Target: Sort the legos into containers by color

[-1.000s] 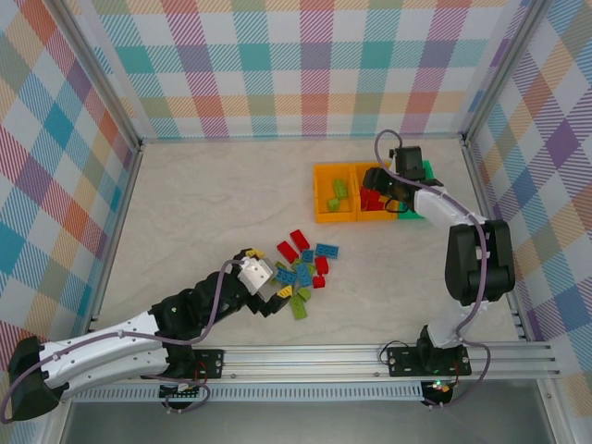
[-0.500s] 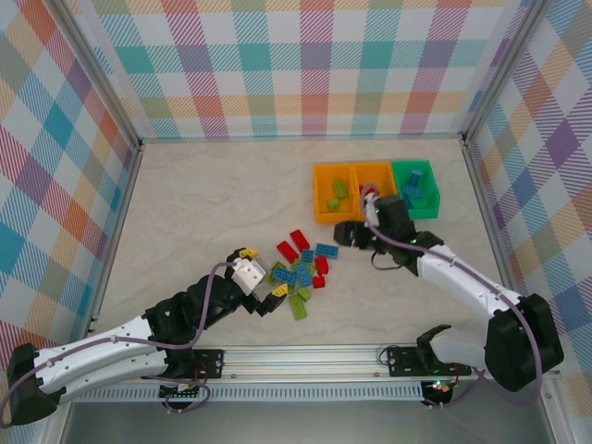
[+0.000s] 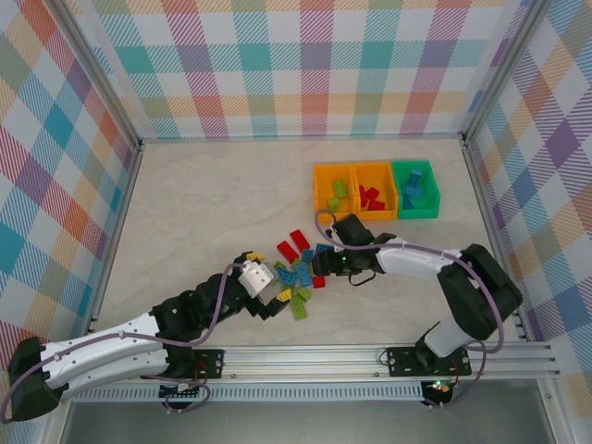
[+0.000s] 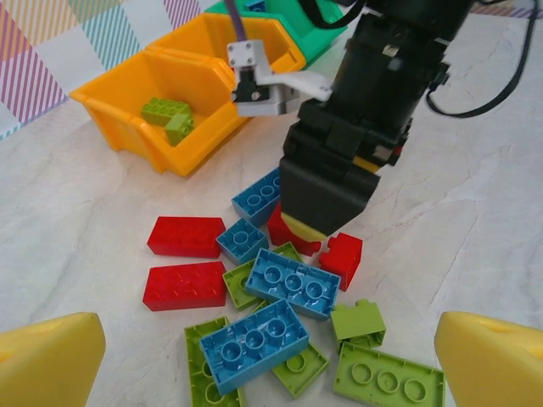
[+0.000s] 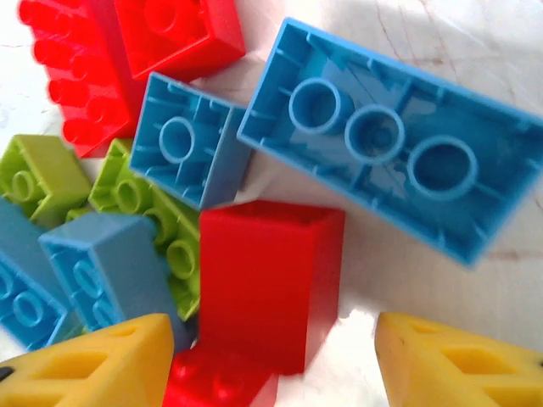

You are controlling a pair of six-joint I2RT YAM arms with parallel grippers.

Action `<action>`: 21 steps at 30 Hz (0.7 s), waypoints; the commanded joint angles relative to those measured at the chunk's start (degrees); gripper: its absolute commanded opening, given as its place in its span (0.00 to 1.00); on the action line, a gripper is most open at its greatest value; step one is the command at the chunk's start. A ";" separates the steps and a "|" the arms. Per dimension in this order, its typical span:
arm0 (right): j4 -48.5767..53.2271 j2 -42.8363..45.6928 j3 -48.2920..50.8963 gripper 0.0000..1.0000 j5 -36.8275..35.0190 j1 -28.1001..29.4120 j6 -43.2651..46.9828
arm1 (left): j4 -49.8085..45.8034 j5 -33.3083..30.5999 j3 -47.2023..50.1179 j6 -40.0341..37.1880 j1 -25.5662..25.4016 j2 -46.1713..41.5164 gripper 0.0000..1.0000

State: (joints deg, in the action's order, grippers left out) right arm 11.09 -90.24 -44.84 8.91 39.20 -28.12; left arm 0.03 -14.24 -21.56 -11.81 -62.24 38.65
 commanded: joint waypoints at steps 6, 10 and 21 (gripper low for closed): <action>-4.89 -3.09 0.31 0.42 -5.31 0.36 0.39 | 1.70 -0.51 0.38 -0.97 -0.60 0.47 1.00; -3.75 -0.97 1.62 0.31 -7.65 0.39 1.03 | 2.06 0.29 0.37 -0.96 -0.60 1.02 1.00; 2.43 19.57 3.78 0.27 -13.21 0.20 0.71 | 3.03 2.11 0.64 -1.10 -0.60 1.04 1.00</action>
State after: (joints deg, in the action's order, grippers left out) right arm 11.25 -75.94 -41.08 -0.60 39.40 -27.68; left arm 0.43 -12.53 -21.56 -12.10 -62.24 39.81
